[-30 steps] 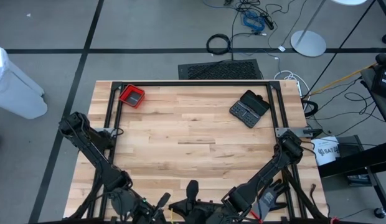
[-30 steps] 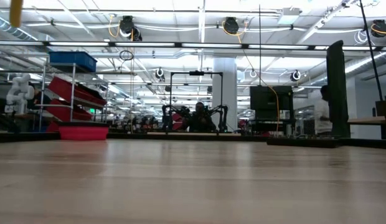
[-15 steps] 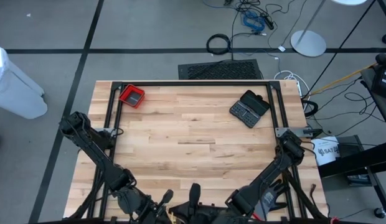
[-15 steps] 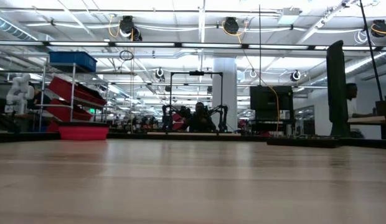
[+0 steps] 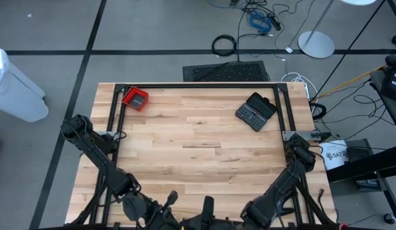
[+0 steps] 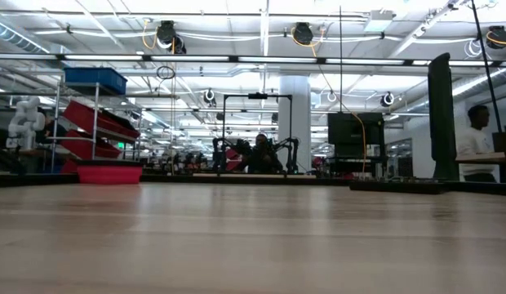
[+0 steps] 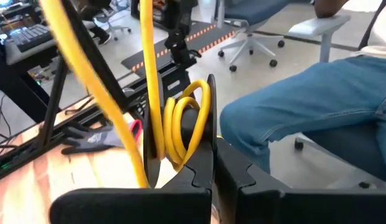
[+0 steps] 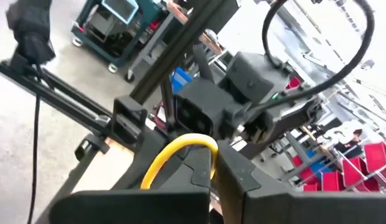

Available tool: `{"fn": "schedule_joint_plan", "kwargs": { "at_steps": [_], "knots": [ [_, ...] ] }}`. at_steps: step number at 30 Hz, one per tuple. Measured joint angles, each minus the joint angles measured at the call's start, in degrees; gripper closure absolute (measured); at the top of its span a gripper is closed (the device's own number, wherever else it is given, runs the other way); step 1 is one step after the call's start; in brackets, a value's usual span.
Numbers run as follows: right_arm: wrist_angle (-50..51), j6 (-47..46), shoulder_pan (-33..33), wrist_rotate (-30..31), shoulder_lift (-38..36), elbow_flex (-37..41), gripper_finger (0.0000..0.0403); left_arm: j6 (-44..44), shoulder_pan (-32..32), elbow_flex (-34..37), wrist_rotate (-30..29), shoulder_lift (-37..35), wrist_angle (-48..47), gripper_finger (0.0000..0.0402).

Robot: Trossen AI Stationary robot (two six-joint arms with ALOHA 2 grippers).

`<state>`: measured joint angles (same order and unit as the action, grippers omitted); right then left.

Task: Coil cords
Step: Coil the yellow cable wire onto the spool

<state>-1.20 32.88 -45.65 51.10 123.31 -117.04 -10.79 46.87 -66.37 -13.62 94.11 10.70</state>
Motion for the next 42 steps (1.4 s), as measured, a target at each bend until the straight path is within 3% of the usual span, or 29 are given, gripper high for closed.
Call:
{"fn": "schedule_joint_plan", "kwargs": {
  "at_steps": [18,29,37,42],
  "knots": [
    [1.43,3.04,-2.24,10.57,0.0,-0.8,0.0403,0.02,0.12,0.0,-5.12,-0.01,0.7,0.04],
    [1.37,6.0,-2.51,12.52,0.0,-0.85,0.0403,0.22,2.18,0.04,-18.6,-2.63,0.51,0.04],
    [1.34,6.39,-2.49,23.91,0.0,-0.87,0.0403,0.17,6.19,0.04,-32.76,-5.88,-1.14,0.04],
    [0.97,5.5,-2.47,24.34,0.0,-0.87,0.0403,-0.48,8.11,0.04,-37.29,-6.97,-1.44,0.04]
  ]
}}
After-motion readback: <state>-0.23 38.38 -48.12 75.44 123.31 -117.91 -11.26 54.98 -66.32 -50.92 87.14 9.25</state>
